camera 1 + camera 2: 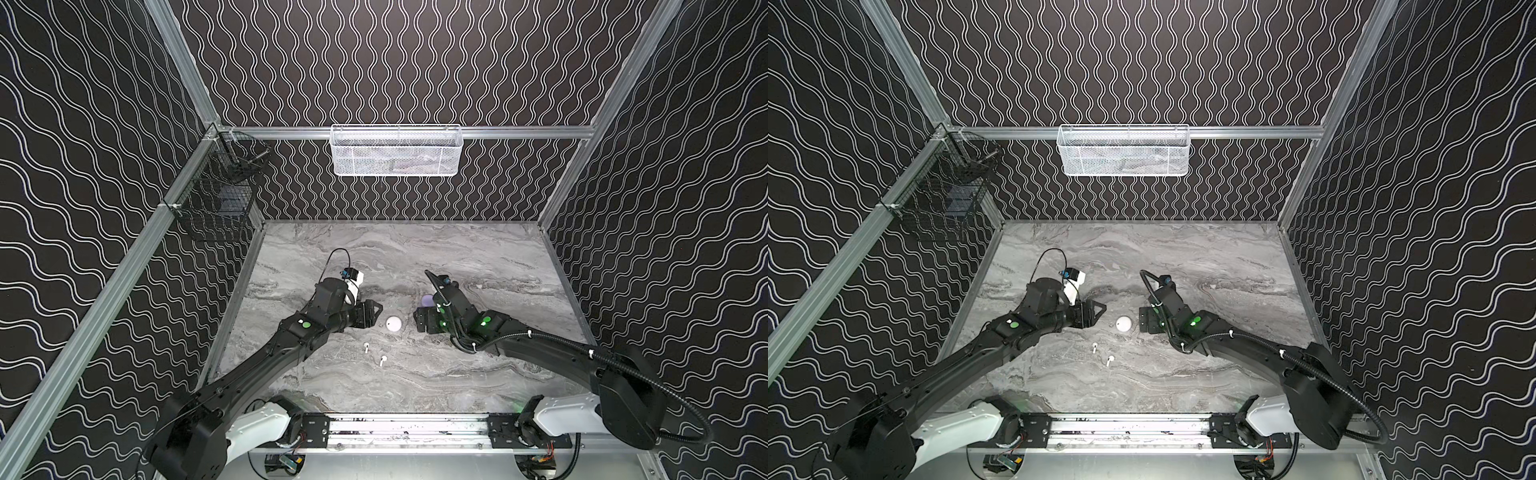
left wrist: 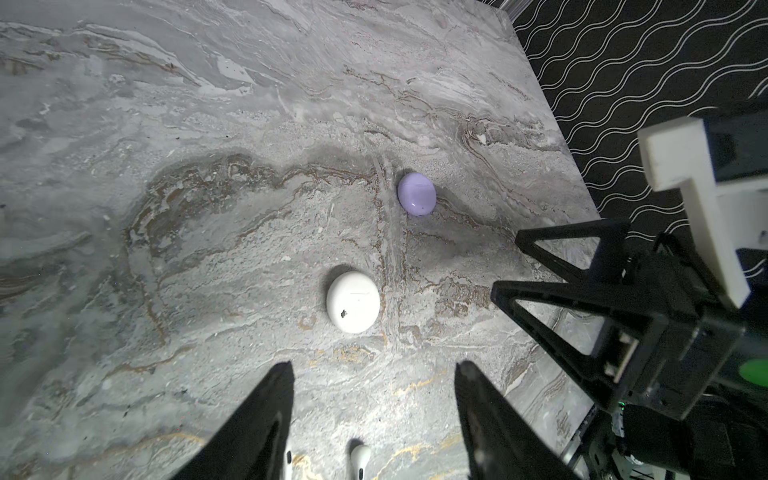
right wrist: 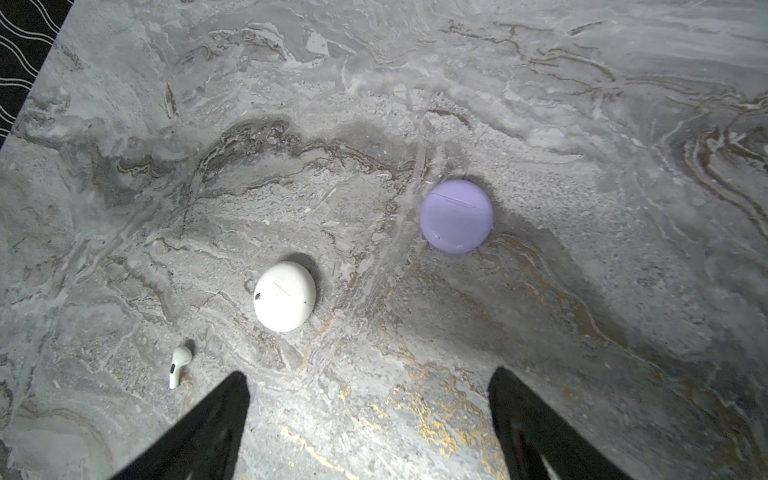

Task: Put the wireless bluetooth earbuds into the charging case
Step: 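Move the right gripper over the white round case while the left gripper draws back, then lower the right gripper and close it on the white round case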

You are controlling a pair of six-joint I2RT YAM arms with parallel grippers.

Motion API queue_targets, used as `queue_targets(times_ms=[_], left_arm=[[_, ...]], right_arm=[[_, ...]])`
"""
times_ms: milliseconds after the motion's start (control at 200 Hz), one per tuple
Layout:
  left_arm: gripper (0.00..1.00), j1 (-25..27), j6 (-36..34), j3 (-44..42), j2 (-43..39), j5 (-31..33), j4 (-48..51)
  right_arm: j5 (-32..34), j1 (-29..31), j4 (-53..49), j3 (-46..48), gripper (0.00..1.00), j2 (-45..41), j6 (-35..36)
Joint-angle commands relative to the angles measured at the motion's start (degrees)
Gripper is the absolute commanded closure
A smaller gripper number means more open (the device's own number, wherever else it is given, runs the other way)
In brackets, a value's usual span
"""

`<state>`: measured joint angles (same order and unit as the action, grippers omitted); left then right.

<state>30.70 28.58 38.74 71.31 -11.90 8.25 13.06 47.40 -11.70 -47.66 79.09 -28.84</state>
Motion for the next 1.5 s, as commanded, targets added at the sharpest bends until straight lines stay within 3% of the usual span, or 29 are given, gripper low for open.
queue_targets(times_ms=[0, 551, 876, 996, 1496], left_arm=[[0.35, -0.11, 0.51, -2.00, -2.30, 1.75, -2.95], [0.35, -0.07, 1.31, -14.50, -14.37, 3.88, -5.51], [0.38, -0.10, -0.49, -19.52, -15.70, 2.91, -7.63], [0.42, -0.11, -0.37, -21.21, -16.12, 1.35, -10.02], [0.41, -0.10, -2.45, -26.16, -19.24, -5.07, -18.02]], right_arm=[[2.16, 1.23, -2.36, -2.49, 0.07, 2.01, 0.18], [4.78, 6.60, -5.77, -11.91, 0.07, 13.41, -0.66], [5.13, 9.09, -8.63, -18.44, 0.11, 22.10, -0.23], [5.66, 9.47, -10.10, -20.76, 0.11, 25.00, -0.17], [6.57, 9.56, -14.37, -28.53, 0.14, 34.56, 1.01]])
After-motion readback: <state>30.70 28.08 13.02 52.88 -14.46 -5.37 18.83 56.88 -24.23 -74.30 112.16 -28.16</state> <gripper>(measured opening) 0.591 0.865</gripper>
